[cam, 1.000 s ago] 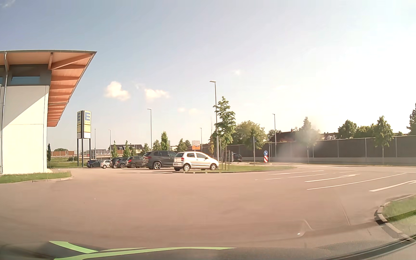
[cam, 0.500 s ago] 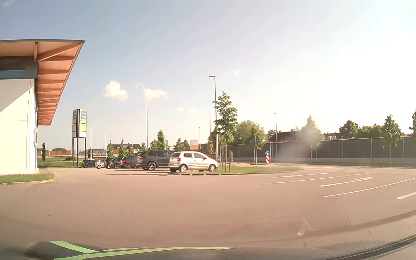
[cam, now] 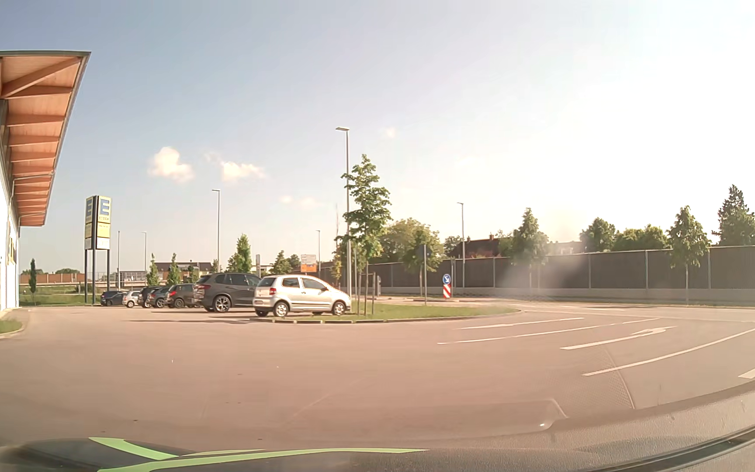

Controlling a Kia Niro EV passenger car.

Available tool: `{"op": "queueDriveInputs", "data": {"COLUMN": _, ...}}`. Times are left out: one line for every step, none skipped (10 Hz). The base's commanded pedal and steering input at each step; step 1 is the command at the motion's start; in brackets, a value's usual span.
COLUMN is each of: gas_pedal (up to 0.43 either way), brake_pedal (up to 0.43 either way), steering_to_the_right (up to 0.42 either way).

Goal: Follow the waypoints while adhering to traffic rules and regulations

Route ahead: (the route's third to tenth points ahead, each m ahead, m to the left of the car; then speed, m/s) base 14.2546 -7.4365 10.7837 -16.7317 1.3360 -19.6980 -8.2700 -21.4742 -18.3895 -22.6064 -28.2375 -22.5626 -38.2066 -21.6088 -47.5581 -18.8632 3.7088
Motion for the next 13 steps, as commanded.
{"op": "queueDriveInputs", "data": {"gas_pedal": 0.008, "brake_pedal": 0.0, "steering_to_the_right": 0.37}}
{"op": "queueDriveInputs", "data": {"gas_pedal": 0.008, "brake_pedal": 0.0, "steering_to_the_right": 0.397}}
{"op": "queueDriveInputs", "data": {"gas_pedal": 0.008, "brake_pedal": 0.0, "steering_to_the_right": 0.402}}
{"op": "queueDriveInputs", "data": {"gas_pedal": 0.008, "brake_pedal": 0.0, "steering_to_the_right": 0.418}}
{"op": "queueDriveInputs", "data": {"gas_pedal": 0.008, "brake_pedal": 0.0, "steering_to_the_right": 0.443}}
{"op": "queueDriveInputs", "data": {"gas_pedal": 0.008, "brake_pedal": 0.0, "steering_to_the_right": 0.462}}
{"op": "queueDriveInputs", "data": {"gas_pedal": 0.008, "brake_pedal": 0.0, "steering_to_the_right": 0.481}}
{"op": "queueDriveInputs", "data": {"gas_pedal": 0.008, "brake_pedal": 0.0, "steering_to_the_right": 0.498}}
{"op": "queueDriveInputs", "data": {"gas_pedal": 0.008, "brake_pedal": 0.0, "steering_to_the_right": 0.51}}
{"op": "queueDriveInputs", "data": {"gas_pedal": 0.008, "brake_pedal": 0.0, "steering_to_the_right": 0.522}}
{"op": "queueDriveInputs", "data": {"gas_pedal": 0.008, "brake_pedal": 0.0, "steering_to_the_right": 0.527}}
{"op": "queueDriveInputs", "data": {"gas_pedal": 0.008, "brake_pedal": 0.0, "steering_to_the_right": 0.527}}
{"op": "queueDriveInputs", "data": {"gas_pedal": 0.008, "brake_pedal": 0.0, "steering_to_the_right": 0.526}}
